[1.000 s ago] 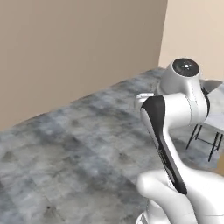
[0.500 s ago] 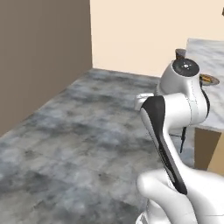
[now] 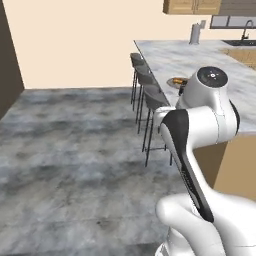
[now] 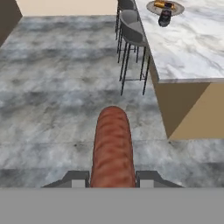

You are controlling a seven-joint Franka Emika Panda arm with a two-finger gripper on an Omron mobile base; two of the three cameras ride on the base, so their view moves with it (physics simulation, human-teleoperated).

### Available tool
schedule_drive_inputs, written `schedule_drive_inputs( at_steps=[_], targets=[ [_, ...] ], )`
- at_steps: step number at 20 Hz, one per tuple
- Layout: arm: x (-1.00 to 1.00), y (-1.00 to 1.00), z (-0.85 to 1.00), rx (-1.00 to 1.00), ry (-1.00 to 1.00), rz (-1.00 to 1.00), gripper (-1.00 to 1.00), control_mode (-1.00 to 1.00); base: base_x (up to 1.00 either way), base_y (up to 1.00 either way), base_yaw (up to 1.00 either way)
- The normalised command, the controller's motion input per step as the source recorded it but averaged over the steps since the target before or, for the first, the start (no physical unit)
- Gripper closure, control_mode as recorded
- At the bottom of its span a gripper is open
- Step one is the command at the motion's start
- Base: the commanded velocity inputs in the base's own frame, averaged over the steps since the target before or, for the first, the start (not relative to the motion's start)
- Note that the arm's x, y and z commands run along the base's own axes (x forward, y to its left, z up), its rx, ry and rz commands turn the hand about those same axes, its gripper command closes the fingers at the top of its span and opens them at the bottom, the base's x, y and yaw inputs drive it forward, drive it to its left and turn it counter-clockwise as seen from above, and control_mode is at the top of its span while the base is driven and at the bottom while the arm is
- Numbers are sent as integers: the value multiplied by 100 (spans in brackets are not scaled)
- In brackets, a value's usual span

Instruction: Move the hot dog bun to the plate on the dining table and place the condiment next to that plate. Then navigate to the fridge and take the sausage and place it on the plate as well.

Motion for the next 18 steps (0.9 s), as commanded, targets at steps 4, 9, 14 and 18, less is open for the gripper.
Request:
schedule_drive_inputs(
  at_steps=[4, 9, 14, 18],
  targets=[
    [0, 0, 0, 0, 0, 0, 100, 100, 40, 81, -67],
    [0, 0, 0, 0, 0, 0, 100, 100, 42, 93, -62],
    [0, 0, 0, 0, 0, 0, 100, 100, 44, 100, -58],
    [0, 0, 0, 0, 0, 0, 100, 100, 44, 100, -56]
  ],
)
